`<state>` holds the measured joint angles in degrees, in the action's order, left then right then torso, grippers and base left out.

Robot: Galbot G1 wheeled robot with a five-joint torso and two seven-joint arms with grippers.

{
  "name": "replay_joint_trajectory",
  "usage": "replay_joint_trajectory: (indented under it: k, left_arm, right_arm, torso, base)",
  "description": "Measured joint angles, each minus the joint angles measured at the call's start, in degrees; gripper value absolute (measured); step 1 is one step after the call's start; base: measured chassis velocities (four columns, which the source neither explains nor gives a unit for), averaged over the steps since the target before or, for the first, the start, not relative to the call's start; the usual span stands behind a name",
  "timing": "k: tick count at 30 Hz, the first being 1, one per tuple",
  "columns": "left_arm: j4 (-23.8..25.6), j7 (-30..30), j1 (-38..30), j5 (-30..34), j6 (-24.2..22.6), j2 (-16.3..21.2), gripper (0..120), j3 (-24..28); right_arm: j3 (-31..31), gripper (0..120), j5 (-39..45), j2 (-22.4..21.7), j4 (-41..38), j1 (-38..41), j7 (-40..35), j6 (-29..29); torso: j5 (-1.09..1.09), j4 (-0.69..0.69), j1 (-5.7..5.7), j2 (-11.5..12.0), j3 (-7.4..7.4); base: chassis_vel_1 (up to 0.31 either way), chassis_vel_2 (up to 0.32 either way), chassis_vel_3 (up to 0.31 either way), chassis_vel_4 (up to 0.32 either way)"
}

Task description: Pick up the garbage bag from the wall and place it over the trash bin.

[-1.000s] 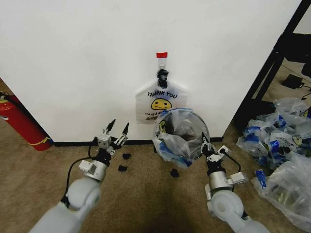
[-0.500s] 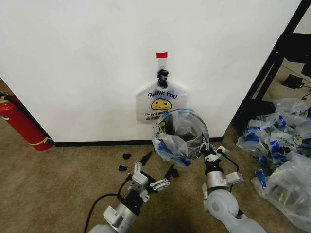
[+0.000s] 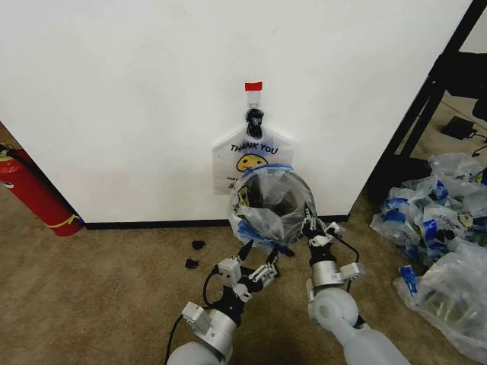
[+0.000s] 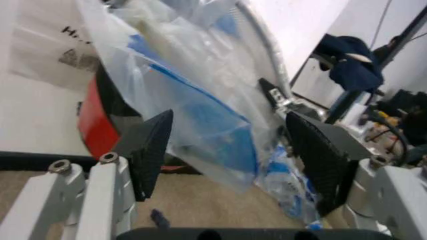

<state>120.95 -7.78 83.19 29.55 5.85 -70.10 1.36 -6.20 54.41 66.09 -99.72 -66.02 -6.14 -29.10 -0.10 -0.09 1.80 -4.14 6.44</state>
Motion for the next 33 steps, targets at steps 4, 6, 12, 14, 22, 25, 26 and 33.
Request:
replay_joint_trajectory:
  k: [4, 6, 12, 14, 22, 25, 26, 33]
  left_arm:
    - [-1.12, -0.85, -0.54, -0.23, -0.23, -0.76, 63, -0.34]
    - [-1.29, -0.91, -0.70, -0.25, -0.30, -0.96, 61, -0.35]
    - [-1.36, -1.37, -1.29, -0.31, -1.21, -1.61, 57, -0.27]
    - [-1.36, -2.13, -1.47, -0.31, -1.87, -1.83, 55, -0.37]
    - [1.56, -3.70, -0.64, 1.47, -4.69, -1.45, 26, -0.83]
    - [2.75, -2.82, -0.12, 2.25, -4.96, -1.00, 21, -0.85]
    - [2.90, -2.57, -0.07, 2.38, -5.00, -0.95, 21, -0.84]
    - [1.98, -3.38, -0.78, 2.52, -6.45, -1.50, 47, -0.69]
  right_arm:
    - [0.08, 1, 0.03, -0.07, -0.89, -0.26, 0.00, 0.00]
    - [0.15, 1, 0.01, -0.05, -1.11, -0.37, 0.00, 0.01]
    - [0.10, 1, -0.30, -0.17, -1.62, -0.72, 0.00, 0.01]
    - [-0.05, 1, -0.44, -0.29, -1.86, -1.01, 0.06, 0.01]
    - [-0.34, 1, -1.33, -0.53, -2.25, -1.77, 0.63, -0.06]
    - [-0.47, 1, -1.40, -0.62, -2.25, -1.76, 0.63, -0.09]
    - [-0.47, 1, -1.45, -0.63, -2.25, -1.74, 0.63, -0.09]
    - [-0.43, 1, -2.16, -0.57, -2.52, -1.78, 0.63, -0.09]
  torso:
    - [0.00, -0.01, 0.00, 0.00, 0.00]
    - [0.00, -0.01, 0.00, 0.00, 0.00]
    - [0.00, 0.00, 0.00, 0.00, 0.00]
    - [0.00, -0.01, 0.00, 0.00, 0.00]
    - [0.00, 0.00, 0.00, 0.00, 0.00]
    - [0.00, 0.00, 0.00, 0.00, 0.00]
    - [0.00, 0.00, 0.00, 0.00, 0.00]
    - [0.00, -0.01, 0.00, 0.00, 0.00]
  base:
    - [0.000, 0.000, 0.000, 0.000]
    - [0.000, 0.000, 0.000, 0.000]
    - [0.000, 0.000, 0.000, 0.000]
    - [0.000, 0.000, 0.000, 0.000]
    - [0.000, 0.000, 0.000, 0.000]
    - [0.000, 0.000, 0.000, 0.000]
    - [0.000, 0.000, 0.000, 0.000]
    - [0.000, 0.000, 0.000, 0.000]
